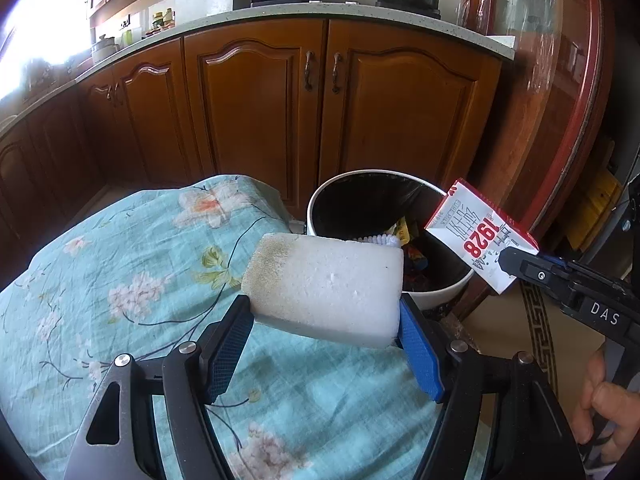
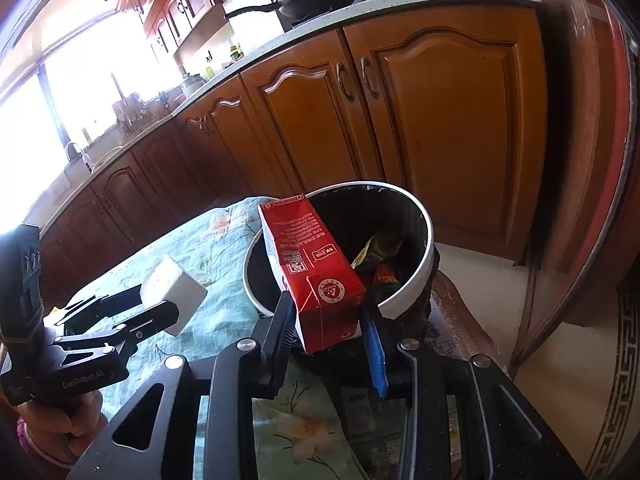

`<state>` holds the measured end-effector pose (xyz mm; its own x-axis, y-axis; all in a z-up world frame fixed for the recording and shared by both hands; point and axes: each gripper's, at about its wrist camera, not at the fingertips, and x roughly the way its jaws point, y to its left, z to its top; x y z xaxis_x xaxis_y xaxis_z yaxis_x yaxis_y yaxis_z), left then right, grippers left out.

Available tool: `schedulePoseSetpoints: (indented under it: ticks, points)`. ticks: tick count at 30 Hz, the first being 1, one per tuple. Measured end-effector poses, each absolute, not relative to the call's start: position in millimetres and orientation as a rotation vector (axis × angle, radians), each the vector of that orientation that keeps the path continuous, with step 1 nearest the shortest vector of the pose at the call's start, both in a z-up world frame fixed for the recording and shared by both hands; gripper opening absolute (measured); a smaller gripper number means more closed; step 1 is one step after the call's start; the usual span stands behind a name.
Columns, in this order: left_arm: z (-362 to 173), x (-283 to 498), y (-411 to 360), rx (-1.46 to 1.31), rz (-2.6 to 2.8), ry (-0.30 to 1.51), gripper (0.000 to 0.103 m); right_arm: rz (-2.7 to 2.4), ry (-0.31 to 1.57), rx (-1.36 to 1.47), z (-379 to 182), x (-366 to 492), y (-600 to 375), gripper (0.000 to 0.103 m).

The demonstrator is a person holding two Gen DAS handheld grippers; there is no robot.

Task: Collect trash
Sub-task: 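Carry the sponge and carton over the bin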

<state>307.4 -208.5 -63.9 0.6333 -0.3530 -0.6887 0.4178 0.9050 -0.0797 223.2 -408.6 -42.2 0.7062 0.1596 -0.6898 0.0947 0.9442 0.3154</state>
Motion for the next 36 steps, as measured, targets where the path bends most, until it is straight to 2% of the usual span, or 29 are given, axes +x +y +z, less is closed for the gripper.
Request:
schedulePoseSetpoints:
  ticks: [36]
  points:
    - [-70, 376, -280, 0.153, -0.462, 0.782, 0.071, 0.028, 0.847, 0.280, -48, 282, -441, 0.032]
